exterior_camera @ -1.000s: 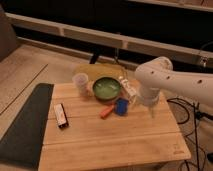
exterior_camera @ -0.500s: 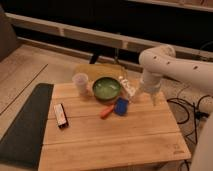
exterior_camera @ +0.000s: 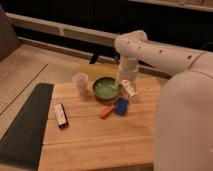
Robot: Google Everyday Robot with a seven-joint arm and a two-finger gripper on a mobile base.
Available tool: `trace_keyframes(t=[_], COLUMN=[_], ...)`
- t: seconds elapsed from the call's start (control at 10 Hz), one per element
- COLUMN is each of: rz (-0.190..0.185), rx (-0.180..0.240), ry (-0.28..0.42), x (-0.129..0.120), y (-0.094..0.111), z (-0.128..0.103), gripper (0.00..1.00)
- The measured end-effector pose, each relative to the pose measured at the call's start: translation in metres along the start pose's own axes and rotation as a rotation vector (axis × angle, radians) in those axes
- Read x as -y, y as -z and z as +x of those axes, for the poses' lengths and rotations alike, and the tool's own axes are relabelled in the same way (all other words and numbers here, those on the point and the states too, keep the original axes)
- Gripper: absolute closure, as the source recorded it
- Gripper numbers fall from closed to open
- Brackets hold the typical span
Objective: Move the arm in a circular motion
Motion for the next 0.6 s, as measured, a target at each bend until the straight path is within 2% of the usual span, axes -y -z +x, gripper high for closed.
trace_keyframes(t=[0.3, 0.6], rz=[0.007, 0.029], rx=[-0.016, -0.012], ry=[0.132, 0.239], x=[-0.074, -0.129], y=[0.0, 0.0], z=[0.01, 0.021], gripper=[0.35, 0.35])
